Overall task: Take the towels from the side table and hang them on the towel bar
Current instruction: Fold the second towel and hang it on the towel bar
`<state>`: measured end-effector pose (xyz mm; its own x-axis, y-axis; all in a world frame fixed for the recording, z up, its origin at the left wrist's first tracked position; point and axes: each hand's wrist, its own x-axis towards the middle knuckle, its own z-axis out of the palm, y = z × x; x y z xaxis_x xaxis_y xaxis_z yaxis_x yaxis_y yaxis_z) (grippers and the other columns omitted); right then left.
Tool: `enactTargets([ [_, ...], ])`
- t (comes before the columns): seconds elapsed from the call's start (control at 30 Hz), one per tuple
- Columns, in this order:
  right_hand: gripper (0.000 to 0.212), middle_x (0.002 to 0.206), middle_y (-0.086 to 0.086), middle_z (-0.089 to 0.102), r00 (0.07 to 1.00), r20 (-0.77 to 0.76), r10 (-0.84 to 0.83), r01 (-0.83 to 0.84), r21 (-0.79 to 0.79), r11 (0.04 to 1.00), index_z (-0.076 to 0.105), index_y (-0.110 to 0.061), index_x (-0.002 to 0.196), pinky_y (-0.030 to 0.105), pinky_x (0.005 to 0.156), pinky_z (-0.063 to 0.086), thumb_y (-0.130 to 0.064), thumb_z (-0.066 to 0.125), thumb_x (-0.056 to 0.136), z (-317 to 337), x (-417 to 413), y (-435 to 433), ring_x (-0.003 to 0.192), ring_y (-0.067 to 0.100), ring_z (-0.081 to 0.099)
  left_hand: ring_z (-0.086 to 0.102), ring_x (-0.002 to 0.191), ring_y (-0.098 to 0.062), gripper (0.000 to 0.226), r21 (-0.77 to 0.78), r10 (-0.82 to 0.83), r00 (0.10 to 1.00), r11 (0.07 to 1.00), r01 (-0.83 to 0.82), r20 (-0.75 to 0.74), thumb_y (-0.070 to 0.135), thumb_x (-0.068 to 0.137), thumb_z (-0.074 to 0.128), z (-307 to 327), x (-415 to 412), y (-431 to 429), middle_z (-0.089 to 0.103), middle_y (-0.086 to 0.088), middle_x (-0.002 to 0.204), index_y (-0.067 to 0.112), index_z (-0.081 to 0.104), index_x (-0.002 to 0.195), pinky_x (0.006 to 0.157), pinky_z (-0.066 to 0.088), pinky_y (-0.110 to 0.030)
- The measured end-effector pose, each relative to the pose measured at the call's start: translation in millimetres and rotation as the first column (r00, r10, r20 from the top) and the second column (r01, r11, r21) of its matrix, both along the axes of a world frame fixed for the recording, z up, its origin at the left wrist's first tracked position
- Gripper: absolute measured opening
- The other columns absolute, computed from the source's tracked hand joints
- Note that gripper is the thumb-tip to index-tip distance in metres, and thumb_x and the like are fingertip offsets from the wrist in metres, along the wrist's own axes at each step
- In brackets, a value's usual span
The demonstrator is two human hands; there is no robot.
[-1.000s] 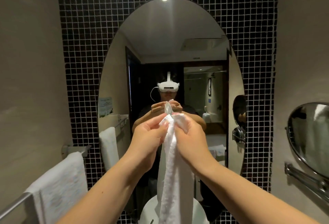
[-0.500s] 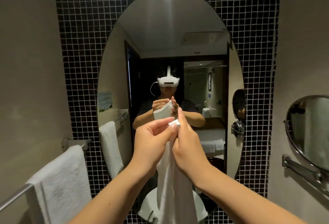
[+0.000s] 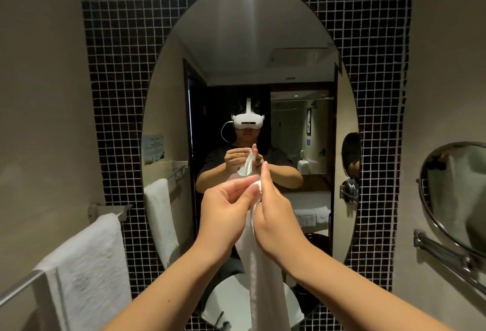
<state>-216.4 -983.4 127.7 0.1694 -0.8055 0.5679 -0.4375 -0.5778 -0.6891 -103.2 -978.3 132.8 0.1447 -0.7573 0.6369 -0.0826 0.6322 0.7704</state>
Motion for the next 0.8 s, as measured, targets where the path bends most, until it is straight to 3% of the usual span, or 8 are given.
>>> enactTargets([
  [0.2,0.086,0.163,0.002,0.032,0.985,0.103,0.135,-0.153,0.188,0.970,-0.017,-0.031,0.159,0.015,0.096,0.037,-0.012,0.047,0.106,-4,1,-2,0.123,0.000,0.039,0.072,0.104,-0.005,0.026,-0.038,0.164,0.975,0.986,-0.160,0.151,0.016,0.093,0.071,-8,-2,-5,0.079,0.011,0.105,0.025,0.077,0.117,0.089,0.062,-0.033],
  [0.33,0.108,0.169,-0.004,0.001,0.952,0.217,0.214,-0.268,0.259,0.928,-0.024,-0.034,0.156,0.017,0.097,0.042,-0.027,0.066,0.097,-9,7,-10,0.143,0.011,0.029,0.075,0.097,-0.007,0.022,0.041,0.037,0.985,0.998,-0.045,0.171,0.022,0.098,0.066,-4,1,0,0.080,0.009,0.099,0.025,0.076,0.117,0.082,0.062,-0.033],
  [0.37,0.107,0.167,-0.011,0.001,0.930,0.282,0.236,-0.311,0.260,0.914,-0.021,-0.041,0.154,0.016,0.091,0.048,-0.032,0.068,0.094,-11,9,-12,0.146,0.016,0.028,0.075,0.096,-0.008,0.022,0.064,-0.008,0.988,0.998,-0.001,0.155,0.024,0.097,0.067,-3,2,2,0.080,0.007,0.099,0.024,0.076,0.118,0.079,0.062,-0.031],
  [0.43,0.100,0.163,-0.021,0.008,0.879,0.379,0.290,-0.408,0.280,0.869,-0.010,-0.049,0.149,0.016,0.080,0.056,0.001,0.055,0.093,-7,9,-7,0.148,0.019,0.026,0.075,0.097,-0.007,0.025,0.075,-0.033,0.994,0.997,0.025,0.105,0.024,0.093,0.072,-1,5,2,0.080,0.006,0.100,0.021,0.077,0.117,0.080,0.060,-0.026],
  [0.5,0.119,0.170,-0.011,-0.002,0.781,0.491,0.386,-0.566,0.297,0.769,-0.005,-0.043,0.159,0.027,0.089,0.059,0.018,0.051,0.073,-3,5,-5,0.154,0.026,0.021,0.076,0.097,-0.009,0.024,0.078,-0.007,0.999,0.997,0.004,0.037,0.021,0.090,0.076,0,10,-1,0.081,0.003,0.099,0.019,0.078,0.114,0.084,0.060,-0.027],
  [0.6,0.120,0.171,0.001,0.009,0.618,0.625,0.477,-0.742,0.263,0.616,0.009,-0.034,0.162,0.034,0.107,0.051,0.012,0.051,0.060,6,0,-4,0.154,0.028,0.025,0.076,0.097,-0.012,0.018,0.093,0.021,0.997,0.996,-0.014,-0.080,0.012,0.091,0.075,2,19,-8,0.081,0.001,0.098,0.017,0.078,0.107,0.083,0.059,-0.027],
  [0.7,0.112,0.170,-0.001,0.019,0.732,0.515,0.446,-0.631,0.266,0.729,0.025,-0.045,0.157,0.047,0.118,0.039,-0.005,0.066,0.061,8,0,-18,0.152,0.025,0.030,0.075,0.094,-0.008,0.020,0.062,0.004,0.997,0.998,0.000,-0.077,0.004,0.093,0.069,14,28,-5,0.080,0.003,0.097,0.019,0.077,0.101,0.074,0.056,-0.017],
  [0.8,0.088,0.165,0.000,0.026,0.961,0.144,0.237,-0.262,0.193,0.946,0.039,-0.057,0.144,0.056,0.118,0.035,-0.042,0.072,0.064,3,0,-31,0.152,0.027,0.026,0.074,0.092,-0.006,0.025,-0.058,0.053,0.998,0.997,-0.052,0.019,-0.002,0.095,0.064,28,39,4,0.080,0.002,0.097,0.019,0.076,0.099,0.075,0.055,-0.016],
])
